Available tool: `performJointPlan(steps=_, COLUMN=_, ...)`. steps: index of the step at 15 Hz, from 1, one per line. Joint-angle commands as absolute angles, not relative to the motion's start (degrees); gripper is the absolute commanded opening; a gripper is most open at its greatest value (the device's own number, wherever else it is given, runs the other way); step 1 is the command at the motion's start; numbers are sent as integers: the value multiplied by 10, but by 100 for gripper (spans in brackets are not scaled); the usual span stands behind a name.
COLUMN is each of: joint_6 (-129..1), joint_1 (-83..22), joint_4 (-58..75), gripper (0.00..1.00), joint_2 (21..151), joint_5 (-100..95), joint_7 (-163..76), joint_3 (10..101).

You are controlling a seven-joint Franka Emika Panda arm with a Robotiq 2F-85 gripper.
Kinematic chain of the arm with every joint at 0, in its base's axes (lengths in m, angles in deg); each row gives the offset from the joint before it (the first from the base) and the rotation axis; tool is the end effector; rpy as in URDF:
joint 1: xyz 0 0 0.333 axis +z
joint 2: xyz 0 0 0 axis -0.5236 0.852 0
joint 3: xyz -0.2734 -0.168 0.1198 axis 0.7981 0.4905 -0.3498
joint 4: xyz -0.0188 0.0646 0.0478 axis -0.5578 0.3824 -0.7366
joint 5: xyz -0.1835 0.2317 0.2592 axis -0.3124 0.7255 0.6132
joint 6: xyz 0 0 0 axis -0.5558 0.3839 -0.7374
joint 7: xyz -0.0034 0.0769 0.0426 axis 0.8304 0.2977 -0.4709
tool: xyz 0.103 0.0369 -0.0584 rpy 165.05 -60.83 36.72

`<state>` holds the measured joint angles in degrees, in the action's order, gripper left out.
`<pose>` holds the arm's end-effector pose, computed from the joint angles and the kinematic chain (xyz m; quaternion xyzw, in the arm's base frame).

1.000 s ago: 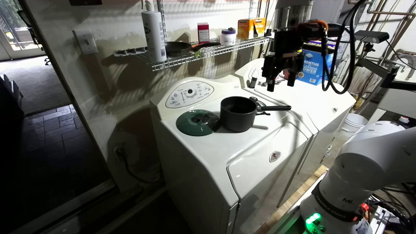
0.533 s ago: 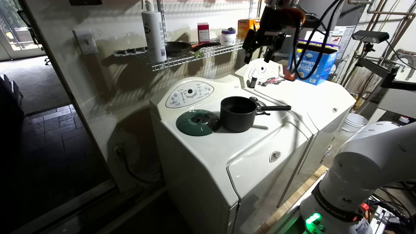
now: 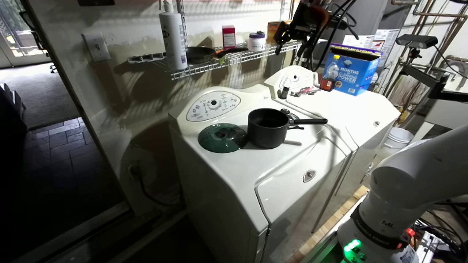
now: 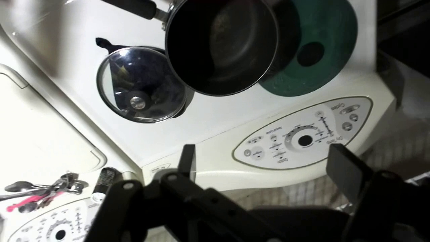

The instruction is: Close the pot

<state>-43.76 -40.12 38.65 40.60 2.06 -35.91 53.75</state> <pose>0.4145 -0.0773 0.6467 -0.9627 0.1999 -0.1800 0.0278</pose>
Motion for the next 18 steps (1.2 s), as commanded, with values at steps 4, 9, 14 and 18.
performJointPlan(steps=4, joint_6=-430, joint_1=-464, joint_4=334, gripper=100, joint_2=495, joint_5=-37, joint_7=-242, joint_3=555)
performJointPlan(steps=9, joint_6=-437, joint_1=-445, joint_4=356, gripper=100, joint_2=471, joint_5=-19, joint_7=-286, joint_3=566)
performJointPlan(steps=14, joint_6=-410, joint_1=-451, joint_4=316, gripper=100, joint_2=529, joint_5=-21, joint_7=-256, joint_3=564)
performJointPlan(steps=18, joint_6=-407, joint_1=-450, joint_4=280, gripper=100, joint_2=628, joint_5=-18, joint_7=-211, joint_3=573)
